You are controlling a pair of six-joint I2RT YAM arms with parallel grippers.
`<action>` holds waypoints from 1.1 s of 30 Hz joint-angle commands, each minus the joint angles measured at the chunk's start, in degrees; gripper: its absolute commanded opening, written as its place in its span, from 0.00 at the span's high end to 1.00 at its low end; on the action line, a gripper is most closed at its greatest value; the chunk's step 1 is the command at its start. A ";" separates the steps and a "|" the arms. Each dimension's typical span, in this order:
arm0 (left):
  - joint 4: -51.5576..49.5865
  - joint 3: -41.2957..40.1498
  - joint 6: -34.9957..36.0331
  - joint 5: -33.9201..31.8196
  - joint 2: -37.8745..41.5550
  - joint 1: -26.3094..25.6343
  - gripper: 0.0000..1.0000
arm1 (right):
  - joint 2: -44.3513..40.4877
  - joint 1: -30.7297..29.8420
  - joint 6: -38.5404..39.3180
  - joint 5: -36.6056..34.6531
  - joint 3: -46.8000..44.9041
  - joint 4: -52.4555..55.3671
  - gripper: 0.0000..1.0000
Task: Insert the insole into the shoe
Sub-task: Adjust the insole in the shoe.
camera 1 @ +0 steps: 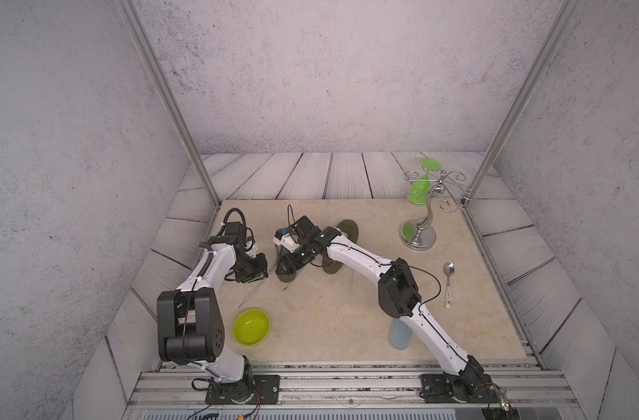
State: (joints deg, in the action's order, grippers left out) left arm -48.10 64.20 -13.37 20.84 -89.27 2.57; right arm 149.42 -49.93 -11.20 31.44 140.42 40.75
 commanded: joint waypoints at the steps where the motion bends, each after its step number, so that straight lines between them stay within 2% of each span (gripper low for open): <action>1: 0.57 -1.47 -1.31 0.93 1.98 0.58 0.82 | 3.49 -0.08 -1.23 0.05 1.61 0.02 0.33; 8: 1.64 -3.78 -2.28 1.79 2.00 0.63 0.82 | 6.67 -0.17 -3.65 6.32 4.11 -1.89 0.31; 12: 1.95 -4.42 -2.22 1.65 1.91 0.72 0.82 | 5.20 -0.08 -5.71 9.79 1.76 -6.21 0.31; 17: 1.78 -4.64 -2.02 1.65 1.68 0.87 0.82 | 3.07 0.09 -6.28 10.81 1.04 -6.60 0.33; 33: 3.85 -5.65 -2.73 2.46 0.34 1.28 0.82 | -6.04 0.49 -10.84 13.58 -9.10 -14.38 0.41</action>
State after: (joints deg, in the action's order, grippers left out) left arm -44.34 59.27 -15.68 22.76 -88.25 3.27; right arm 149.36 -49.25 -20.45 43.18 132.11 26.83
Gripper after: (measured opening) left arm 0.177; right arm 0.591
